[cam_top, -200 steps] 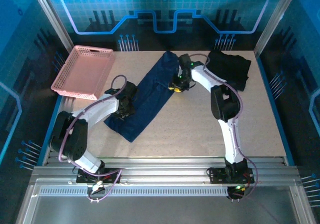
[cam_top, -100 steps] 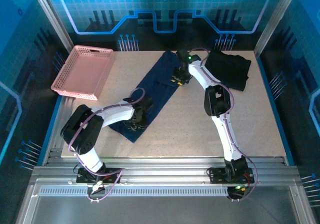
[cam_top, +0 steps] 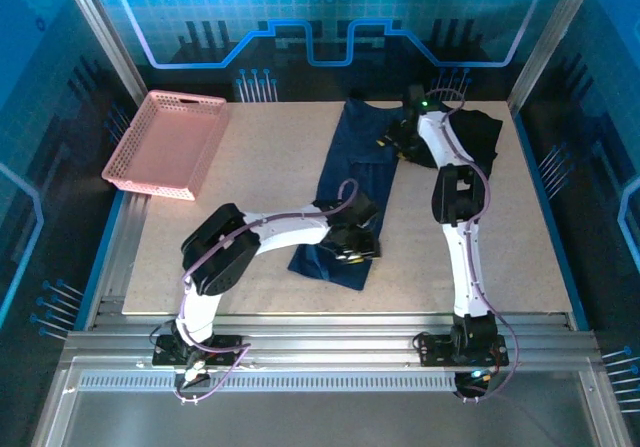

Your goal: Fold and stack the t-shirts

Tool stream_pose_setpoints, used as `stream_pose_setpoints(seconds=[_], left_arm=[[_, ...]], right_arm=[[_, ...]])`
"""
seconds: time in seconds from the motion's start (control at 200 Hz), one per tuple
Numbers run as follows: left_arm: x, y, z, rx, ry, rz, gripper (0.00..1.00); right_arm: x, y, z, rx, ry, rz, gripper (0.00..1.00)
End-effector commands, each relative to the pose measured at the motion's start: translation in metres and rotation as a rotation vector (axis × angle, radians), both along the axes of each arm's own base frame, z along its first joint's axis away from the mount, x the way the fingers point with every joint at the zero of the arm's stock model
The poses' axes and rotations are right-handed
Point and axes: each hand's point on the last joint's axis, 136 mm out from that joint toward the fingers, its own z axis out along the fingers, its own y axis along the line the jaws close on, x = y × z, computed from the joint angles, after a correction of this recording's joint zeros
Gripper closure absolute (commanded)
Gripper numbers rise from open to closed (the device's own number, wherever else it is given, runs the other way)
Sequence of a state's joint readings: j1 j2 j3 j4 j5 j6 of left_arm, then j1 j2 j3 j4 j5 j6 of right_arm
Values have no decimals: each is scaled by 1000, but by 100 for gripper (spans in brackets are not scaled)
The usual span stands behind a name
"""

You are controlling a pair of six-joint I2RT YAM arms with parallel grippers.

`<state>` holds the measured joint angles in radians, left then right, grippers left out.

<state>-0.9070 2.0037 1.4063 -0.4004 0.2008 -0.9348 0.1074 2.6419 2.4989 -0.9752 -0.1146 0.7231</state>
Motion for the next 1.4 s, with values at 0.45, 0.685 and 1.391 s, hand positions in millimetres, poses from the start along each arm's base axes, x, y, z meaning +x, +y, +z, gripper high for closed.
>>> stream_pose_setpoints(seconds=[0.45,0.685,1.391], left_arm=[[14,209,133,-38,-171,346,33],[0,205,68,-114,-103,241,36],[-13,206,-26,2,64,176,45]], right_arm=[[-217,30,126,251,-11,192,22],[-347,80,71,342,136,288,23],[-389,131,-3,373,239,323,31]])
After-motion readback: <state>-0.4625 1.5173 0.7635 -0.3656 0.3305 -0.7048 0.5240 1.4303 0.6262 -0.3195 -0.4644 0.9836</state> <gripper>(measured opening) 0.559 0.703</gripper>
